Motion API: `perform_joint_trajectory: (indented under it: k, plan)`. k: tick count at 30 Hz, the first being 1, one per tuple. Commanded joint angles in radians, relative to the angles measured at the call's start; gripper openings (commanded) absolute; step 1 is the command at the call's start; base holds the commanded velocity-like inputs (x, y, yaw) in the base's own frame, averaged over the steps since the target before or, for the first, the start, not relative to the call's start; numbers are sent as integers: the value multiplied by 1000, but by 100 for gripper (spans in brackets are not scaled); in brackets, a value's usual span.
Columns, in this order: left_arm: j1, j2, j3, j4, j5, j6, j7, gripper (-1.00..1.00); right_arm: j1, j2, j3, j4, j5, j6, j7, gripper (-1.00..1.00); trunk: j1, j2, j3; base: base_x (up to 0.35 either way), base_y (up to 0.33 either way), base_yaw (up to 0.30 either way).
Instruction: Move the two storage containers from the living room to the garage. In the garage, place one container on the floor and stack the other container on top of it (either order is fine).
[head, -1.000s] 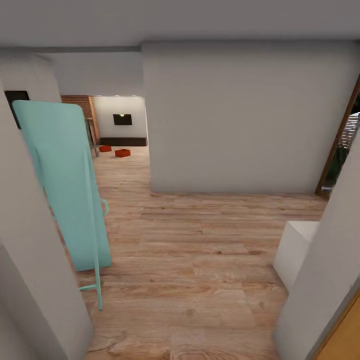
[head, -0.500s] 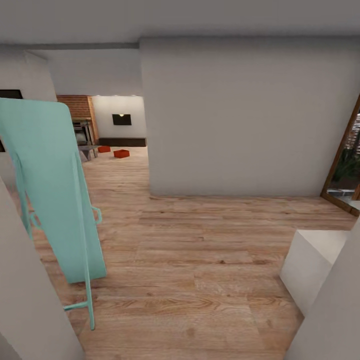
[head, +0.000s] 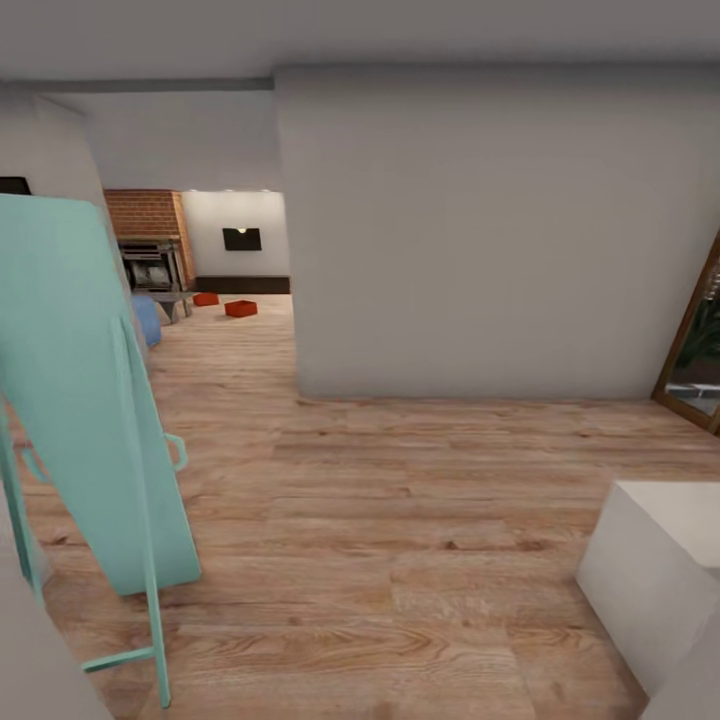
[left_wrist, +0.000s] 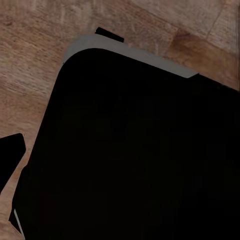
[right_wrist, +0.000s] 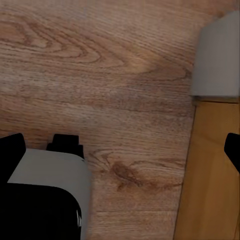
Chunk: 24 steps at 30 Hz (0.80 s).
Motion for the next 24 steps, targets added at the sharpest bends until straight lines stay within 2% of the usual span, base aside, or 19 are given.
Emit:
perform_joint_trajectory:
  k: [1, 24]
  plan:
    - [0, 0, 2, 0, 3, -2, 0, 100, -1, 0, 9, 3, -8, -5, 0, 100, 1, 0, -1, 322, 0, 0]
    - [0, 0, 2, 0, 3, -2, 0, 100, -1, 1, 10, 3, -8, -5, 0, 100, 1, 0, -1, 322, 0, 0]
